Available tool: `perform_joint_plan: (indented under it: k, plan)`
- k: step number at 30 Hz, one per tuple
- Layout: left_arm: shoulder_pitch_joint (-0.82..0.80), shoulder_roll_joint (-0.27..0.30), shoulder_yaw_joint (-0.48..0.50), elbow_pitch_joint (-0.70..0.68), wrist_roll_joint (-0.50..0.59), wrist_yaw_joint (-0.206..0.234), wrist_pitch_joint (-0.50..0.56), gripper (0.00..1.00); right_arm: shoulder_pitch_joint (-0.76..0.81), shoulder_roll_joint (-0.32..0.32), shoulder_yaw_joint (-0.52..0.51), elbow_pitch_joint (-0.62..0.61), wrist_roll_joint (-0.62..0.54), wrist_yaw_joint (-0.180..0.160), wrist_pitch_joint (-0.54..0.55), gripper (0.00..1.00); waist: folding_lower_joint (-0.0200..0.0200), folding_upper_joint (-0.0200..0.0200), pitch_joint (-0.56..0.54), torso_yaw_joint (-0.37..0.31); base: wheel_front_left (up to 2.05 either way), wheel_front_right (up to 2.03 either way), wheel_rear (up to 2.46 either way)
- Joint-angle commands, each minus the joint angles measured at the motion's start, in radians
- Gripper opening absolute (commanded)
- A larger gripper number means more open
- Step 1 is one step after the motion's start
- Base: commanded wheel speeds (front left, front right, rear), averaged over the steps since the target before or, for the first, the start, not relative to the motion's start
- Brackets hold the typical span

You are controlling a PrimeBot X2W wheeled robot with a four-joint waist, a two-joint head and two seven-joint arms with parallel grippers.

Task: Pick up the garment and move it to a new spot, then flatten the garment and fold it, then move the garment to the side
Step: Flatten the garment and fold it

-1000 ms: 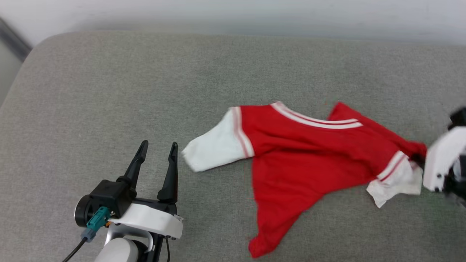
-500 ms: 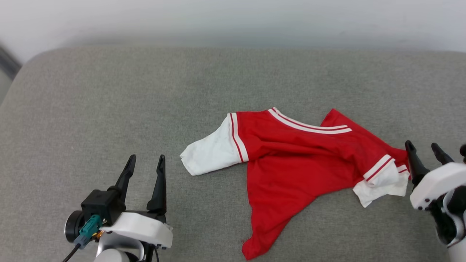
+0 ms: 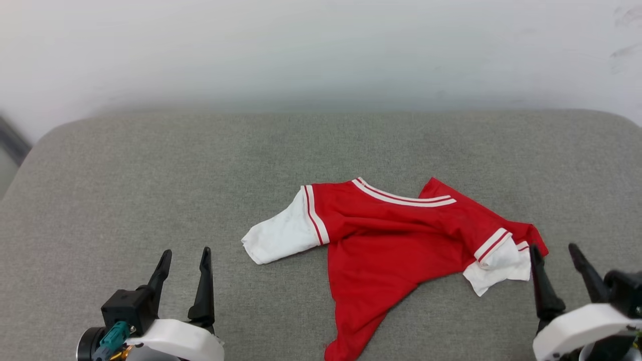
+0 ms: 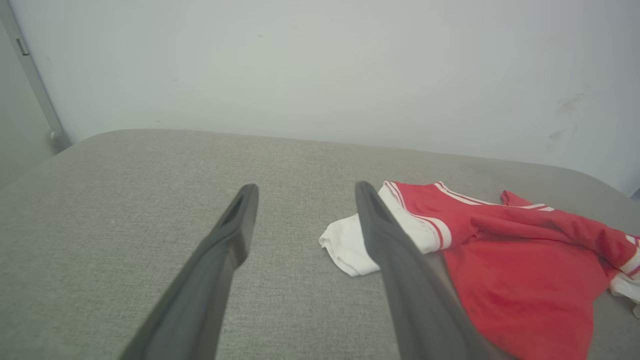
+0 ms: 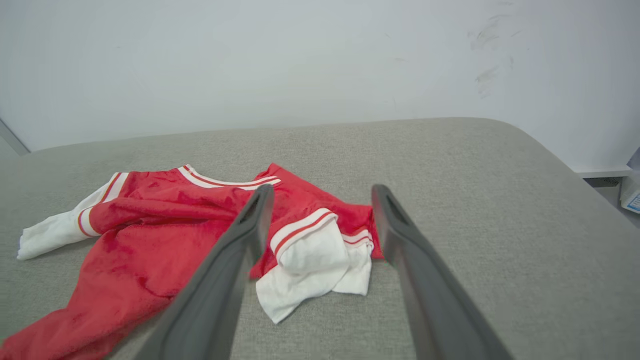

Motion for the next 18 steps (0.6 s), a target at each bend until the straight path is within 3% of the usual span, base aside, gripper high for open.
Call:
perform_joint_plan:
  k: [1, 10, 18]
  plan:
    - [0.018, 0.002, 0.002, -0.002, -0.006, 0.008, 0.001, 1.00, 0.056, 0.019, 0.005, -0.047, -0.007, -0.001, 0.017, 1.00, 0.0000, 0.0000, -0.017, -0.002, 0.00, 0.00, 0.00]
    - [0.046, 0.001, 0.008, -0.010, -0.016, 0.026, 0.001, 1.00, 0.160, 0.050, 0.009, -0.129, 0.012, -0.001, 0.125, 1.00, 0.0000, 0.0000, -0.037, -0.014, 0.00, 0.00, 0.00]
    - [0.023, 0.010, 0.003, -0.033, -0.009, 0.027, 0.008, 1.00, 0.110, 0.036, -0.052, -0.079, 0.068, -0.001, 0.444, 1.00, 0.0000, 0.0000, -0.009, -0.013, 0.00, 0.00, 0.00]
